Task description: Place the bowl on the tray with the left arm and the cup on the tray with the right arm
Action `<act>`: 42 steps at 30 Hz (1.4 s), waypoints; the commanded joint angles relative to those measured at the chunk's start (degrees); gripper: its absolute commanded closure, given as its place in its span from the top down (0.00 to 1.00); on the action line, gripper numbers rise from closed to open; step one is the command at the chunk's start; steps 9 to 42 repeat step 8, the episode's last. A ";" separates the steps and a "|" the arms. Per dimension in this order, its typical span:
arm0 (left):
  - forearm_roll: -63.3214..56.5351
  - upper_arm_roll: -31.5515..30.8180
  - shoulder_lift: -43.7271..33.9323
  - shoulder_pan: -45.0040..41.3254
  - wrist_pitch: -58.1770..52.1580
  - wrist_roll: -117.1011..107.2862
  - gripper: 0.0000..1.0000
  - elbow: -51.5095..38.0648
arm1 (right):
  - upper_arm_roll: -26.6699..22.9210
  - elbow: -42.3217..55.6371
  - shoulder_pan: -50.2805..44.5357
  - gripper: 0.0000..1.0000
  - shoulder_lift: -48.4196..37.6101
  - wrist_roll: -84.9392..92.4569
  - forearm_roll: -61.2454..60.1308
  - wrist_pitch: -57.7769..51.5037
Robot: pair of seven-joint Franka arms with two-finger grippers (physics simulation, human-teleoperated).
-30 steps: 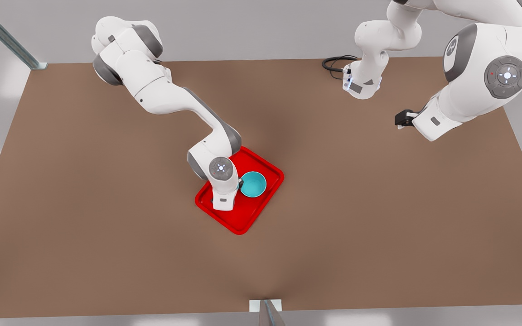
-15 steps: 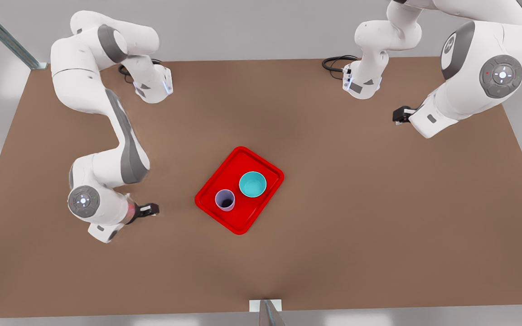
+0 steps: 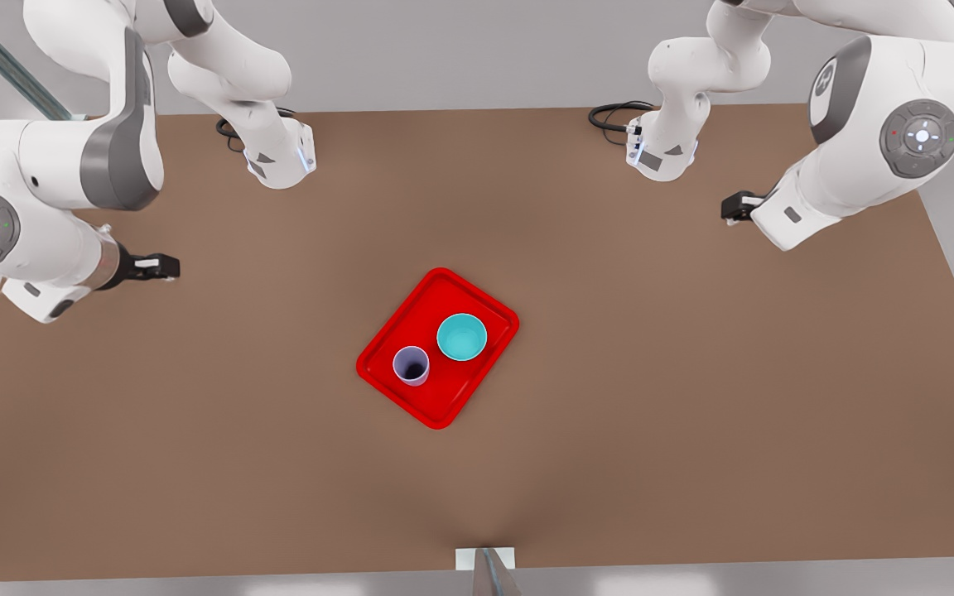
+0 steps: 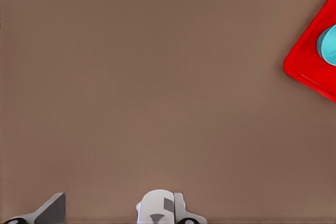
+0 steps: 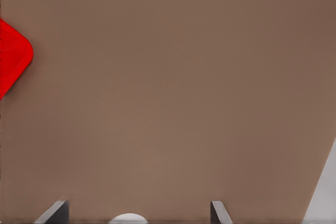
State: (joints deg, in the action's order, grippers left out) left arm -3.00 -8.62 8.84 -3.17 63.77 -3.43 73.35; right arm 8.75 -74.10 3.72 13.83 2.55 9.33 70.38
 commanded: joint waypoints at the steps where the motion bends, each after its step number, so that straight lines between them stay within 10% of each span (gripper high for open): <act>1: -0.08 -0.08 -0.14 0.01 -0.57 0.09 1.00 -0.05 | -0.05 -0.25 -0.03 1.00 -0.21 2.81 -0.89 0.37; 42: 0.18 0.01 0.04 0.09 -0.48 0.35 1.00 -0.05 | -0.05 -0.61 0.67 1.00 -1.18 2.81 -0.98 0.37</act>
